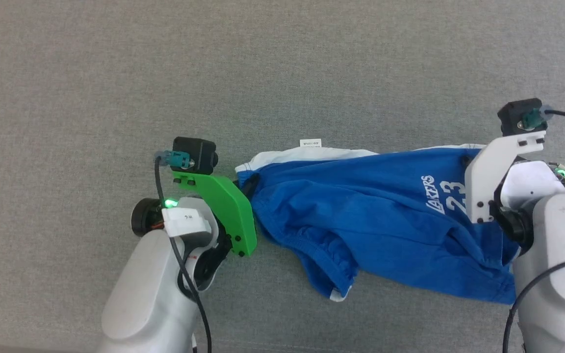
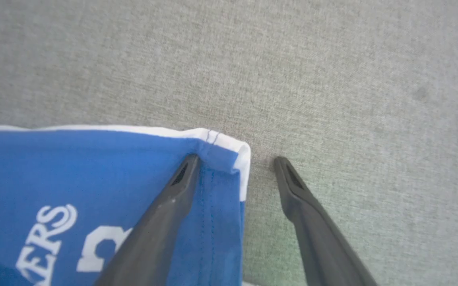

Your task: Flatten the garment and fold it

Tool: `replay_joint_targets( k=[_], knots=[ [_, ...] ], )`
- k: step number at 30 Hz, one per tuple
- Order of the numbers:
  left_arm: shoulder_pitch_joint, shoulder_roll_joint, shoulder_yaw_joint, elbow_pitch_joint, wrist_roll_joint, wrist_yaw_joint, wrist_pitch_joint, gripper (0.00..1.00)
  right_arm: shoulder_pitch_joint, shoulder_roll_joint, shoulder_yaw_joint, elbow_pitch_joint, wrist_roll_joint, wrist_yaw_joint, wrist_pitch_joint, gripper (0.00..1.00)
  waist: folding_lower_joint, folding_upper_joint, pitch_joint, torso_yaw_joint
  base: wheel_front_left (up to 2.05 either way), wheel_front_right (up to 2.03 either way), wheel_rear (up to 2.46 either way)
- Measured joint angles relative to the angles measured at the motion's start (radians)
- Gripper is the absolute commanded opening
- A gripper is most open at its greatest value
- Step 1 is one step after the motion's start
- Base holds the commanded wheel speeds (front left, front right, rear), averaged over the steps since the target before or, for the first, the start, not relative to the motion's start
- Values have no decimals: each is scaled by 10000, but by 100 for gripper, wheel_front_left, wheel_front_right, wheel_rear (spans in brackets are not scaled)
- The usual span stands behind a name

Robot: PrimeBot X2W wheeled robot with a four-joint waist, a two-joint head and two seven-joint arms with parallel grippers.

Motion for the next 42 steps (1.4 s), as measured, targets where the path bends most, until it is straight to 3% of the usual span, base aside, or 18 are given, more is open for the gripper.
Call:
replay_joint_targets(
  k=[1, 9, 16, 18, 19, 23, 31, 37, 42],
  knots=[
    [13, -4, -6, 6, -40, -2, -58, 0, -18, -42, 48, 13, 58, 0, 61, 0, 0, 0, -25, 2, 0, 0, 0],
    [51, -115, 173, 23, -472, -65, -729, 0, 18, -209, 349, -12, 803, 4, -165, 0, 0, 0, -473, -72, 0, 0, 0],
    [-539, -138, 1135, 48, -1595, -249, -1225, 0, -243, -418, 610, -832, 2487, 4, -360, 0, -1, 0, -1200, -200, 0, 0, 0],
    [-1100, 12, 1333, 111, -1737, -249, -1195, 0, -686, -520, 711, -1122, 2982, 2, -234, 0, -1, 0, -1442, -259, 0, 0, 0],
    [-2057, 347, 1628, 199, -1778, -247, -1093, 0, -1639, -688, 788, -1375, 3661, 2, -31, 0, -1, 0, -1718, -364, 0, 0, 0],
    [-3550, 838, 1839, 514, -1680, -234, -832, 0, -3214, -913, 997, -1300, 4268, 4, 247, 0, -2, 0, -1818, -592, 0, 0, 0],
    [-6657, 1561, 1871, 1778, -836, -153, -1204, 0, -6312, -516, 821, -48, 3917, 6, -397, 0, -2, 1, -1094, -771, 0, 0, 0],
    [-8624, 1797, 2040, 2692, -458, -184, -2339, 0, -8605, -71, 510, 1193, 2832, 12, -2008, 0, -1, 0, -254, -890, 0, 0, 0],
    [-9870, 1866, 2107, 3467, -370, -514, -3893, 0, -10088, 190, -115, 2040, 1933, 31, -4046, 0, 0, 0, 454, -1012, 0, 0, 0]
  ],
)
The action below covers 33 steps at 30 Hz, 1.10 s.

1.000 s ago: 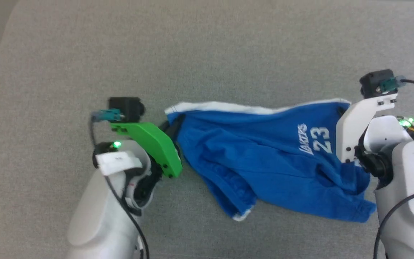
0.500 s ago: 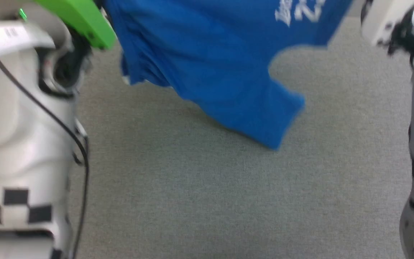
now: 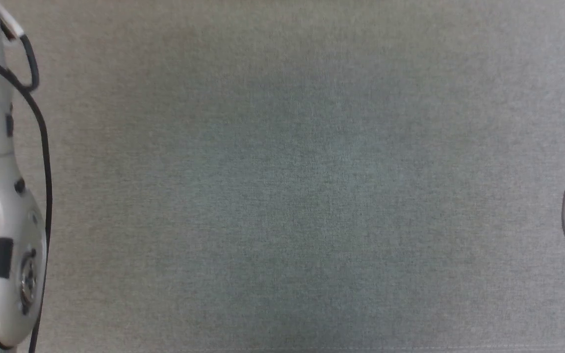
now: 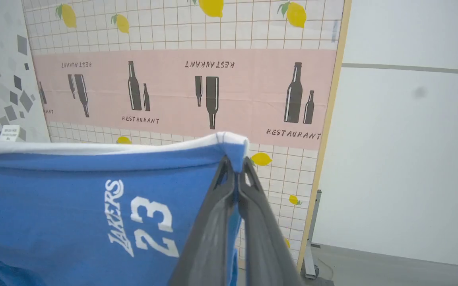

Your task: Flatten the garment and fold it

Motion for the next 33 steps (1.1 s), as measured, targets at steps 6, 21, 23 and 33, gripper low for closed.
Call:
replay_joint_targets(
  k=[6, 21, 23, 33],
  knots=[
    [-280, -69, -180, 918, -142, -345, -1329, 0, -424, 54, -4, 894, -253, 13, -982, 0, 0, 0, 606, -63, 0, 0, 0],
    [3220, 211, -2821, 389, -3313, -384, -3294, 0, 3838, -782, 2105, -813, 2773, -25, -1243, 0, 0, 0, 207, 211, 0, 0, 0],
    [3905, 213, -3022, 163, -3687, -384, -3440, 0, 4952, -1024, 2268, -1534, 3296, -25, -980, 0, 0, 0, -64, 260, 0, 0, 0],
    [7627, 67, -3593, -650, -4696, -384, -3685, 0, 10989, -1392, 2100, -4947, 5024, -29, 1335, 0, -2, 0, -1804, 493, 0, 0, 0]
  ],
)
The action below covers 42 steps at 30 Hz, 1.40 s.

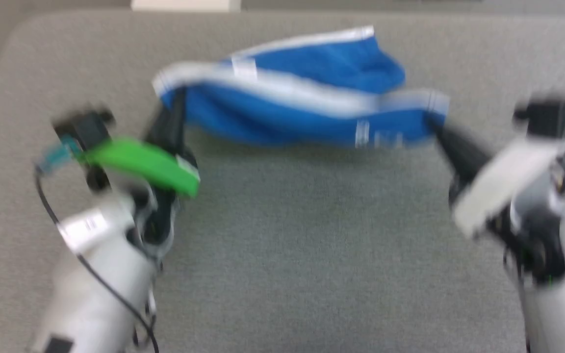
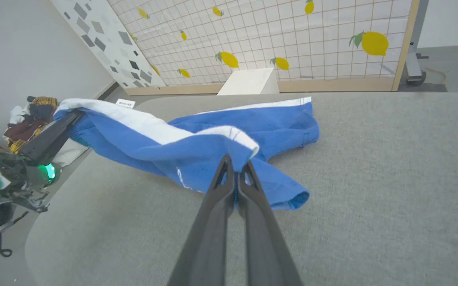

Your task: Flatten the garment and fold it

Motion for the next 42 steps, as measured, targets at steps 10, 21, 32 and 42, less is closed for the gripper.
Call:
replay_joint_targets(
  k=[10, 21, 32, 42],
  knots=[
    [3099, -27, -454, 359, 102, 65, -12, 0, 3705, 249, -261, -851, 786, 0, 1781, 0, 0, 0, -1534, 123, 0, 0, 0],
    [4298, 407, -497, 297, -42, 502, 408, 0, 5171, 445, -153, -1705, 1871, 0, 3743, 0, 0, 0, -2240, 243, 0, 0, 0],
    [3120, 445, -61, -539, -443, 786, 765, 0, 2351, 366, -984, -951, 261, 2, 2807, 0, 0, 0, -1486, 236, 0, 0, 0],
    [1553, 382, 123, -391, -439, 867, 867, 0, -1123, 729, -798, 1747, -1432, 2, 1555, 0, 0, 0, -12, 207, 0, 0, 0]
  ],
)
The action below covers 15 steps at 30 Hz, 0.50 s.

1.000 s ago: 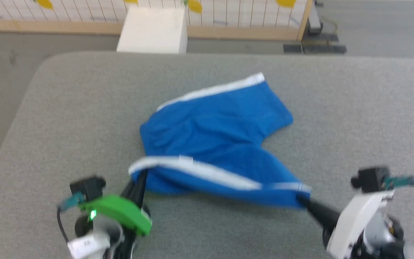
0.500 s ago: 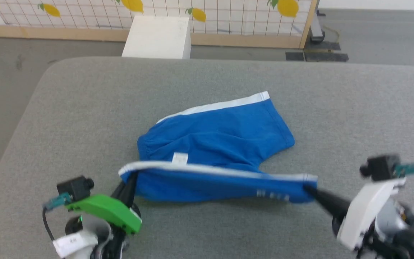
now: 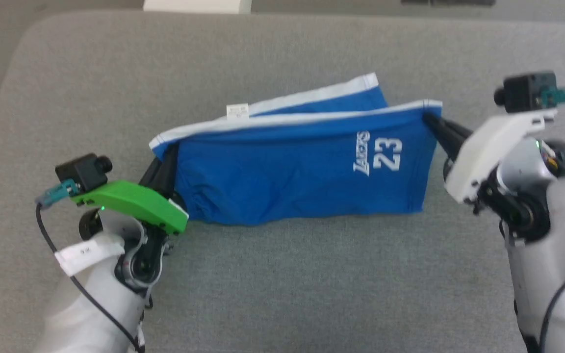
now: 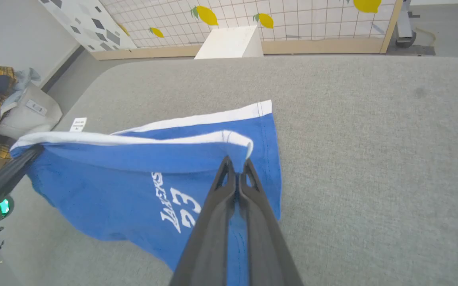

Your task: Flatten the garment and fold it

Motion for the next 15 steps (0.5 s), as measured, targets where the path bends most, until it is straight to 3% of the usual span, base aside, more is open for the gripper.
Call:
replay_joint_targets(
  k=[15],
  knots=[
    [-1171, -4, 127, 150, 8, -244, 46, 0, -3357, 428, 130, 3237, -1728, 0, -1494, 0, 1, 0, 2054, 159, 0, 0, 0]
  ],
)
